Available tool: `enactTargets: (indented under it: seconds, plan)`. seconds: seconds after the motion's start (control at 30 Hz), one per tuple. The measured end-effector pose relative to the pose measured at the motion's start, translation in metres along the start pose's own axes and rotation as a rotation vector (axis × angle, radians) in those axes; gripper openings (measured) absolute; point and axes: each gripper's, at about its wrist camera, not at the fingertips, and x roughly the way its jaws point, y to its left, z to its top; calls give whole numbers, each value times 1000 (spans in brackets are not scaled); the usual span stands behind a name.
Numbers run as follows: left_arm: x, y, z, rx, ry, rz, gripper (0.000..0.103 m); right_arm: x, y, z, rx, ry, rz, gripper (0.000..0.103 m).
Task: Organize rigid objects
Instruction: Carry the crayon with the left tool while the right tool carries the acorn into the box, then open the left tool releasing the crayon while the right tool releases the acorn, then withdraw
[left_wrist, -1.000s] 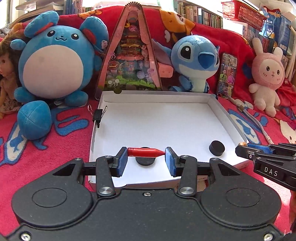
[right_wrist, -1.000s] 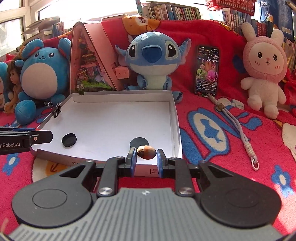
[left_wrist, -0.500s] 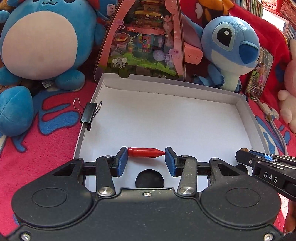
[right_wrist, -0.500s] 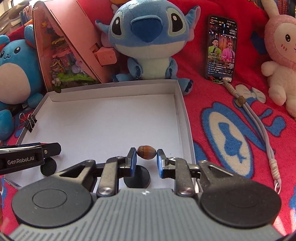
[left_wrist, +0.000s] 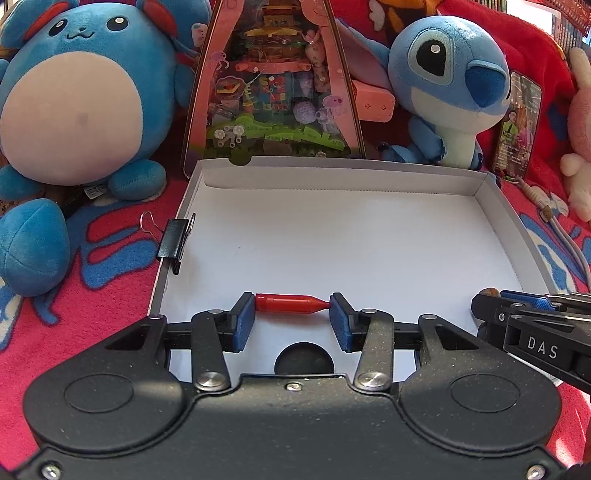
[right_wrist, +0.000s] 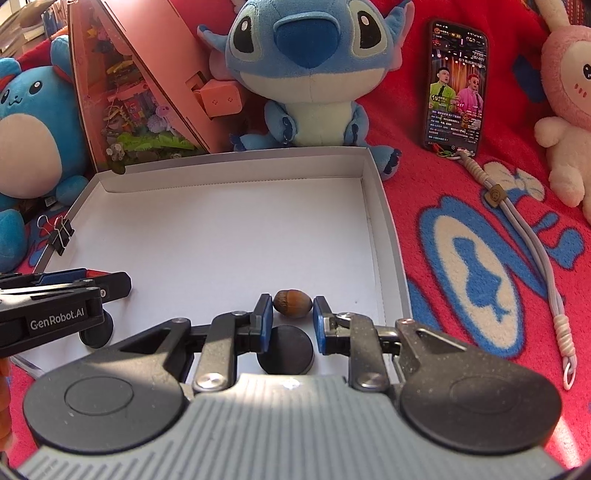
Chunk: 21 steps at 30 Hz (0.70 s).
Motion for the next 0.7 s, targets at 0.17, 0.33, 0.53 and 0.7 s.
enactTargets:
  seconds: [0.17, 0.33, 0.53, 0.7]
  plan:
    - [0, -4, -2, 27, -16, 18, 42, -1, -1, -1, -1, -6, 4, 29]
    - [-1, -6, -6, 41, -32, 27, 43, -2, -1, -4, -4, -25, 4, 35]
    - [-8, -5, -11, 48, -50, 39, 50, -10, -1, -9, -16, -56, 8, 50]
    - [-25, -10, -20, 103, -95, 37, 64, -26, -2, -14, -37, -107, 14, 59]
